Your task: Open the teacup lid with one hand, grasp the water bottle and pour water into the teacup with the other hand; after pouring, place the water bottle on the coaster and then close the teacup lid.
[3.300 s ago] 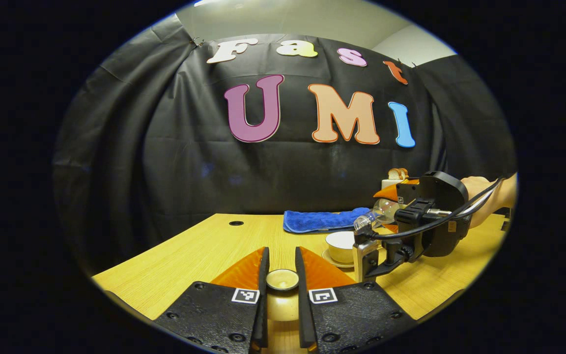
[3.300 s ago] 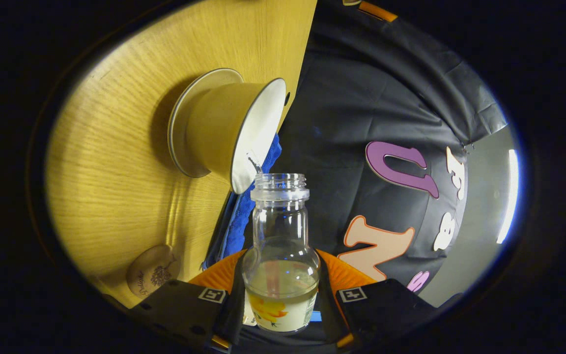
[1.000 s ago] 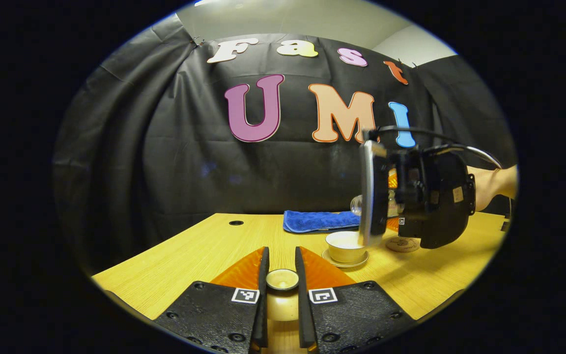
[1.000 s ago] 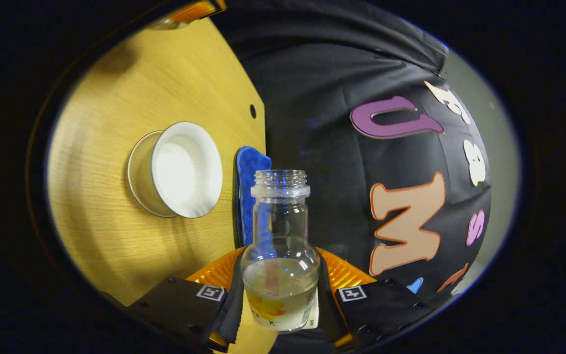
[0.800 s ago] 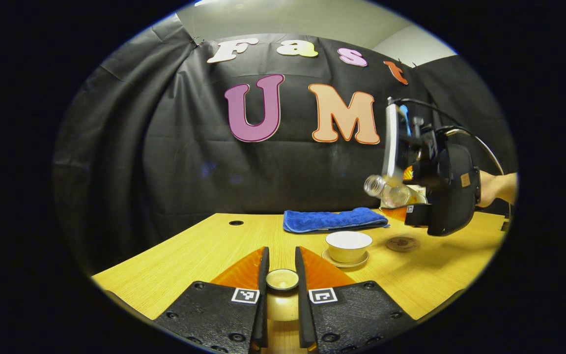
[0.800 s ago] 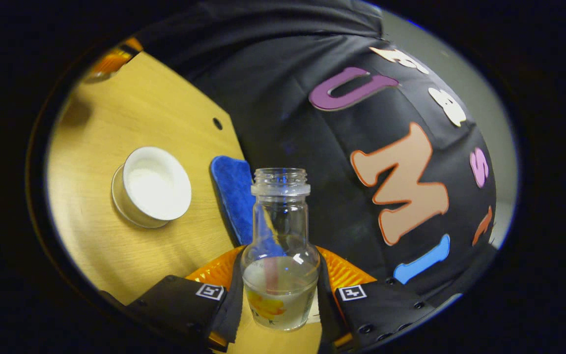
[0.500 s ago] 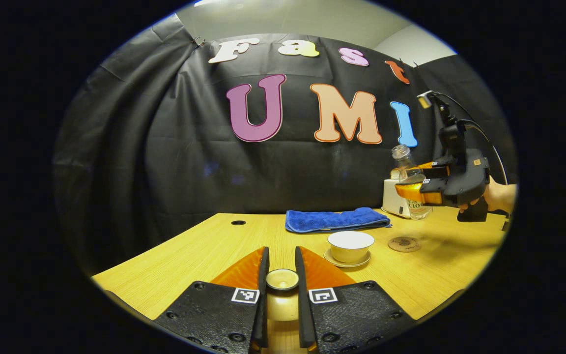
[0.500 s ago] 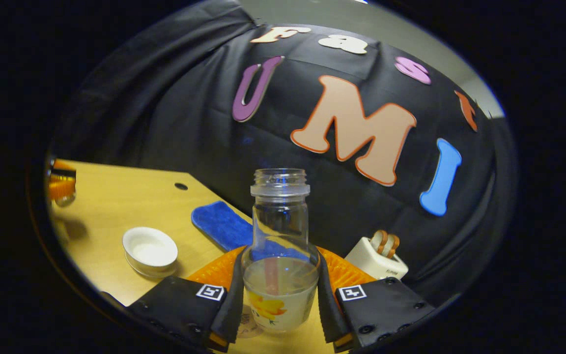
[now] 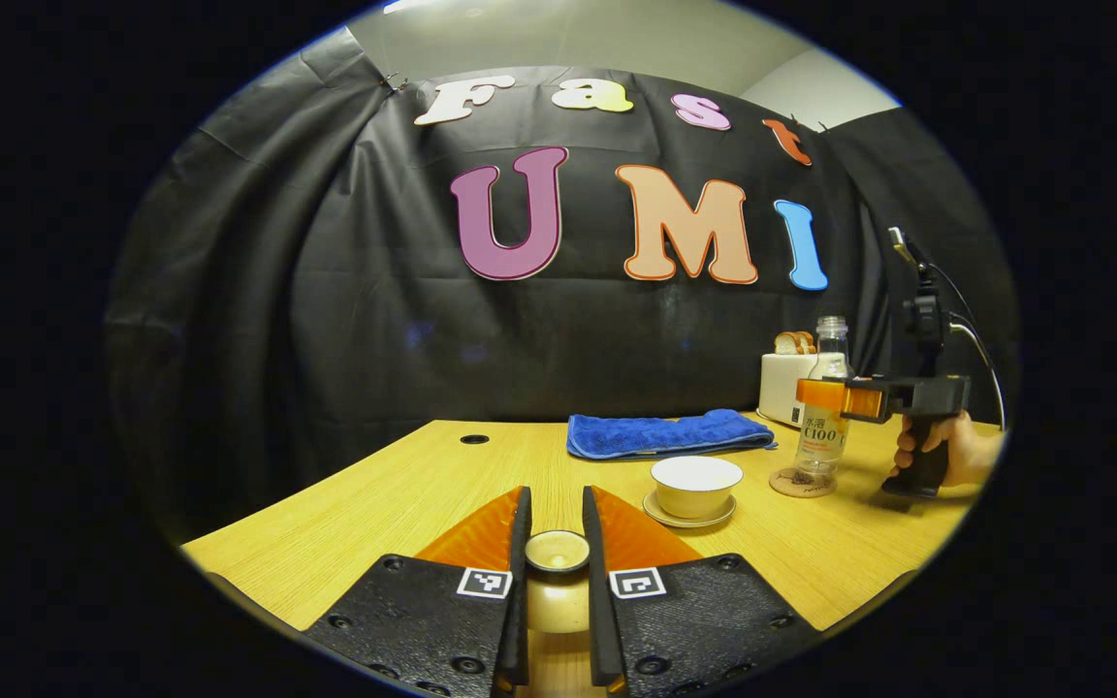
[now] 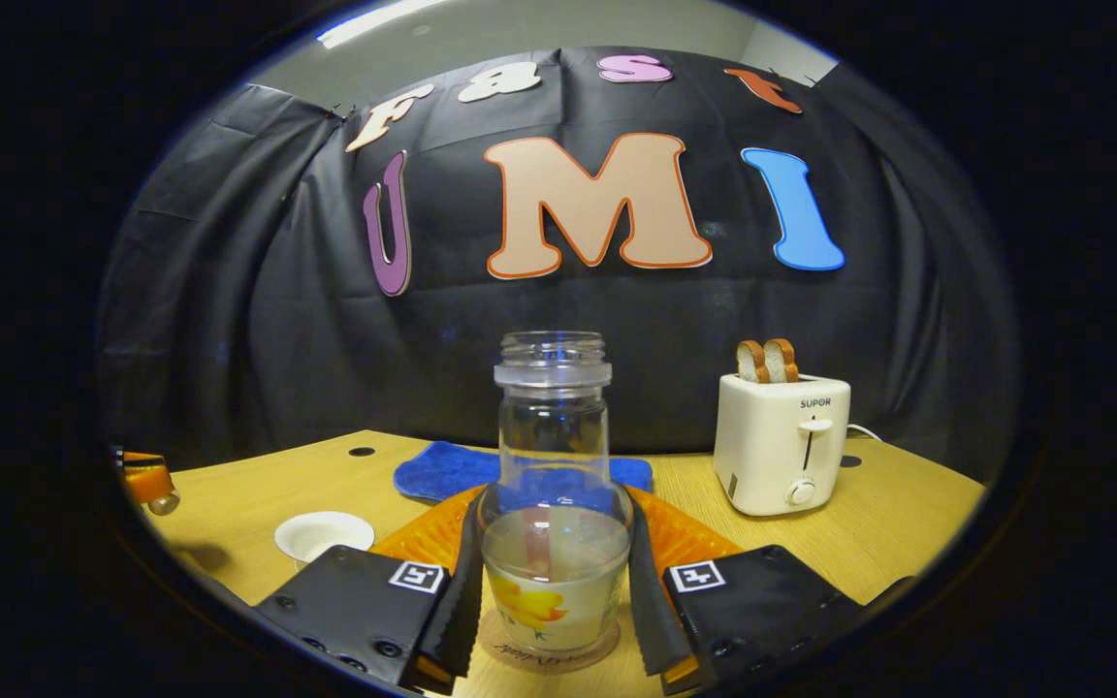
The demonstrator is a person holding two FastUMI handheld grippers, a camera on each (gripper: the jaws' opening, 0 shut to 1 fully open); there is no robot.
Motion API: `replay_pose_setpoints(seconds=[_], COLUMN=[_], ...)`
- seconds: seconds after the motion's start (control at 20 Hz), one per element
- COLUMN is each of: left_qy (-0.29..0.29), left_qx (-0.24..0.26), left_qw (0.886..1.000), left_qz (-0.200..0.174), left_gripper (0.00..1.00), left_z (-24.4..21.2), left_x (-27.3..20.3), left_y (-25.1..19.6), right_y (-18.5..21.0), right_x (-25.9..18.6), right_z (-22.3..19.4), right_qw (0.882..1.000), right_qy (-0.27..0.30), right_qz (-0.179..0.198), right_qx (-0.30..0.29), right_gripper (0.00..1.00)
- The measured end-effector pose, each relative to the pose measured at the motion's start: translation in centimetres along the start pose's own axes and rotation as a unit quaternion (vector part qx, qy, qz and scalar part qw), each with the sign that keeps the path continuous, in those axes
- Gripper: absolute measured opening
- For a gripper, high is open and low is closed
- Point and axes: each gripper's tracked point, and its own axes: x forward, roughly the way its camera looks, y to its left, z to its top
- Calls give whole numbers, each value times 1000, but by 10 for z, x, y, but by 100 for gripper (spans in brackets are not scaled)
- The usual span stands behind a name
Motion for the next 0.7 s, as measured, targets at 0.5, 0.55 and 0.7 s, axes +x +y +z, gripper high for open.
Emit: replay_pose_setpoints(seconds=[0.5,0.55,0.7], left_qy=[0,0,0], left_qx=[0,0,0], left_qw=[1000,1000,1000], left_qz=[1,1,2], left_gripper=[22,22,22], left_z=[-1,-1,-2], left_x=[1,1,1], left_y=[1,1,1], right_y=[15,15,12], right_x=[-3,-1,-5], right_z=[-12,-12,-11], right_qw=[1000,1000,1000], right_qy=[-9,-10,-25], right_qz=[6,4,1], right_qx=[-23,-21,-17], right_gripper=[67,70,70])
